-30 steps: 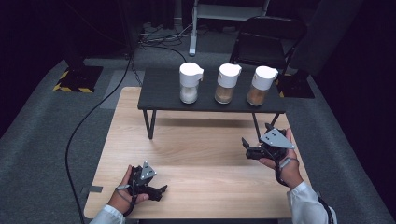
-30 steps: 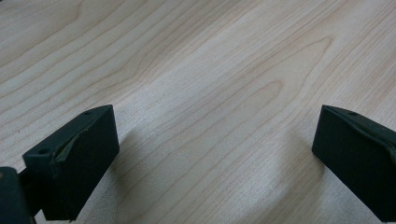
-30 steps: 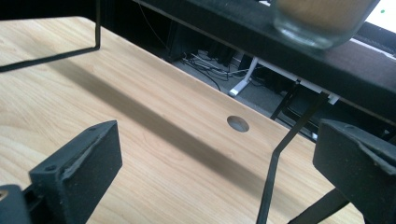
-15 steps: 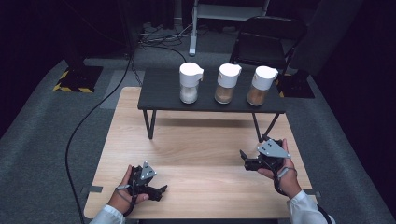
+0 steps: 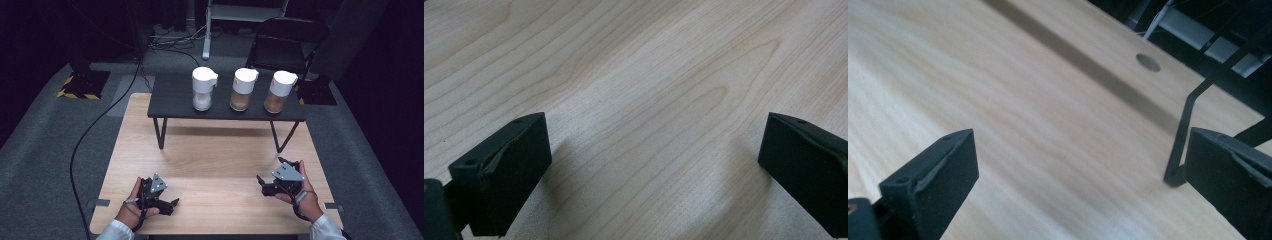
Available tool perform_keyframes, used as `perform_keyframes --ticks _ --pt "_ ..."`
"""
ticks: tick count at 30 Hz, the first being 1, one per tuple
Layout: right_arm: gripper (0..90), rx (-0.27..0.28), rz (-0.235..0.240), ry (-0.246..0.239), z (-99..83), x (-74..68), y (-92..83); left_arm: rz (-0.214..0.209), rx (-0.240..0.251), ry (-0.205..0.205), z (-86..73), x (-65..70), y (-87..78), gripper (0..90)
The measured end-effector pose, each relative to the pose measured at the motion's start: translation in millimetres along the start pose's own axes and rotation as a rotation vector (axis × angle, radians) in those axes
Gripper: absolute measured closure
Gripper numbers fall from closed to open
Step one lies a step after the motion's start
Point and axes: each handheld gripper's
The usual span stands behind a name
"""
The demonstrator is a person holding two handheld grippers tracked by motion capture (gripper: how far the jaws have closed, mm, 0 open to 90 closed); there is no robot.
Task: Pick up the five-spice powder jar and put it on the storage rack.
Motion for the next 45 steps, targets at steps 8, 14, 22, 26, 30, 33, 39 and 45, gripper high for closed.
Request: perform_keyframes --ticks 8,14,22,26,30,33,39,45 --pt "0.9 -0.054 0.027 -0.003 -11.8 -2.3 2.4 0.0 0.001 0.001 -0.1 0.1 0.0 0.5" --pt "0.9 -0.083 0.037 0.007 -19.5 -1.9 3.3 0.001 0.0 0.0 -0.1 0.2 -0.1 0.5" --pt "0.9 -0.115 0.059 0.048 -29.0 4.9 3.7 0.0 0.001 0.001 -0.2 0.0 -0.1 0.5" --pt "0.9 -0.126 0.063 0.071 -35.9 9.7 2.5 0.0 -0.001 0.002 -0.1 0.3 -0.4 0.5" --pt "0.9 -0.151 0.082 0.108 -41.3 16.7 1.8 0.0 -0.001 0.002 -0.1 0.2 -0.5 0.5" --pt "0.9 -0.153 0.098 0.135 -44.1 21.8 0.5 0.0 -0.001 0.002 -0.1 0.3 -0.5 0.5" --pt "0.7 -0.157 0.15 0.228 -49.4 37.5 0.5 0.0 -0.001 0.002 -0.1 0.3 -0.5 0.5" --pt "0.3 -0.184 0.186 0.318 -52.5 55.4 0.1 0.0 -0.001 0.002 -0.2 0.2 -0.4 0.5"
Point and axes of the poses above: each handheld gripper's, and its own axes: y roughly forward along the jaws, z roughly out of its top, x roughly to its right, and after that the axes turned 7 degrees about z, right-handed
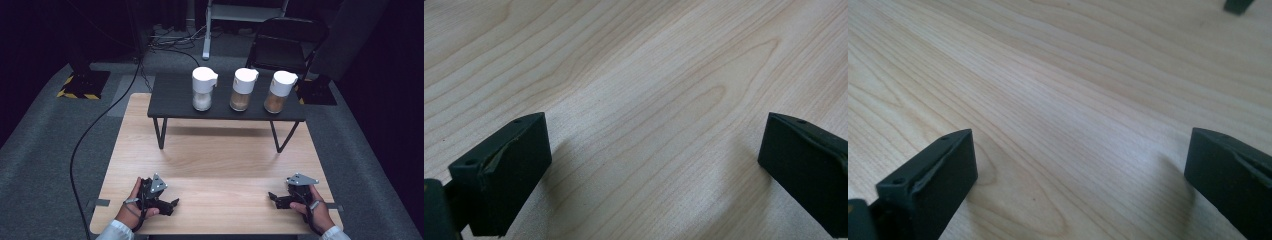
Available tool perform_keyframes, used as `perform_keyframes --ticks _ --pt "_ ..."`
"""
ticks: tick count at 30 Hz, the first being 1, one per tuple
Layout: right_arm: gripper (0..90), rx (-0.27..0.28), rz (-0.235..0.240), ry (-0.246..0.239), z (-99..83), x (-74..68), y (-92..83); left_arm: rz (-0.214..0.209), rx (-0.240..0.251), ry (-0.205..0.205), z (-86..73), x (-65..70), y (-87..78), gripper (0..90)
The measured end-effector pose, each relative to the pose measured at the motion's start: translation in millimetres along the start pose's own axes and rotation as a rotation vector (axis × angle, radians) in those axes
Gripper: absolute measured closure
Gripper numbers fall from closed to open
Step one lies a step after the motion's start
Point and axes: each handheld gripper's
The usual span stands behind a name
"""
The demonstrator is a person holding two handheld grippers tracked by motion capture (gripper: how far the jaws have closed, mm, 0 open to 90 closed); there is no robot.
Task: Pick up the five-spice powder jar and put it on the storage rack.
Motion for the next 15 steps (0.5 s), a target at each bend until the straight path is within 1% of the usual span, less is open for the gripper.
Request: perform_keyframes --ticks 2,4,8,15 --pt "0.1 -0.001 -0.004 0.001 -1.0 3.6 -1.6 0.0 0.0 0.0 0.0 0.0 0.0 0.5" --pt "0.2 0.0 -0.007 0.002 -1.3 4.3 -1.9 0.0 0.0 0.0 0.1 0.0 0.0 0.4" --pt "0.0 -0.001 0.004 -0.005 -2.3 8.6 -3.4 -0.003 -0.001 0.001 0.2 -0.6 0.2 0.4" --pt "0.0 -0.003 0.008 -0.006 -2.3 9.9 -3.7 -0.004 0.001 0.003 0.1 -1.0 0.4 0.4"
Point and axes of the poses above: each handheld gripper's, and its own axes: y roughly forward along the jaws, z roughly out of its top, x roughly to its right, and after that the axes turned 7 degrees about z, right-handed
